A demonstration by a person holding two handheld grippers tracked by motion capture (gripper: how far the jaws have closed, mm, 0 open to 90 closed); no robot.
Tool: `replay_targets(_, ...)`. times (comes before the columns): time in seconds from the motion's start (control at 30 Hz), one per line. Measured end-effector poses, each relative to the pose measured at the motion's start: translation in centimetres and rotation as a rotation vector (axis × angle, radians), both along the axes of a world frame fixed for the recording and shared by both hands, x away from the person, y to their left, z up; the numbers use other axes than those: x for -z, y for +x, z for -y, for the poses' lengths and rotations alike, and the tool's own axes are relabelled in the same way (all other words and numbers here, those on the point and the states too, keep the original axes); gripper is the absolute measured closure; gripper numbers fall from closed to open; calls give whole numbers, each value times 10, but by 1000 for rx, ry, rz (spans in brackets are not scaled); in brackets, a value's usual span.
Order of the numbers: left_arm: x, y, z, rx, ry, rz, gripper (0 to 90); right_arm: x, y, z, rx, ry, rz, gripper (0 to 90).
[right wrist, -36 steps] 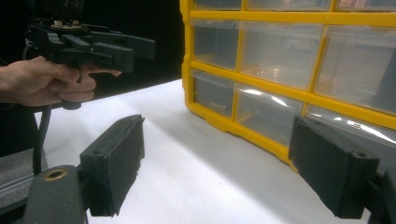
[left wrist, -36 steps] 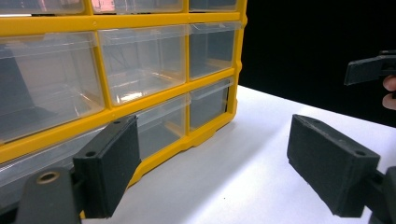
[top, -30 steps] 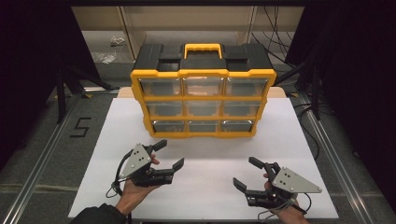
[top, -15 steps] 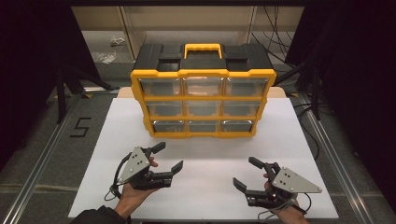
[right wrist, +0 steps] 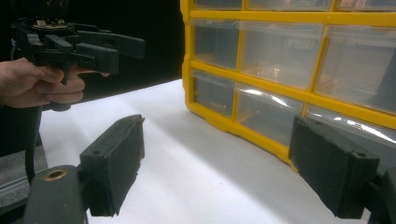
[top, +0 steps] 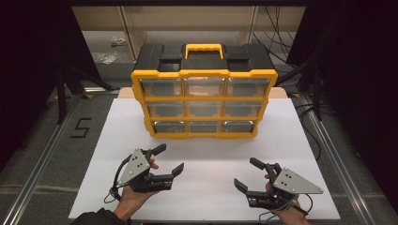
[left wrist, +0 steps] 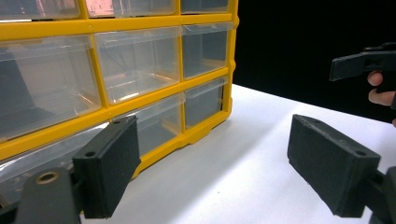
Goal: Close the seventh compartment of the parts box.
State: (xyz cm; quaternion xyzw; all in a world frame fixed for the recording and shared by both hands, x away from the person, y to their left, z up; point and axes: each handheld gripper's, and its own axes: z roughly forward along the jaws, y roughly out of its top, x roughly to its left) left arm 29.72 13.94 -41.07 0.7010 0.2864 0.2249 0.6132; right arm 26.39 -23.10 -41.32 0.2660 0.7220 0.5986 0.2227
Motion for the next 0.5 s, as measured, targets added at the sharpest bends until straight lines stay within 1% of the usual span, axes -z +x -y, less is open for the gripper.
replay_targets(0.5,0,1,0,-2,-1,5,165,0,0,0,-1,-1,1,193)
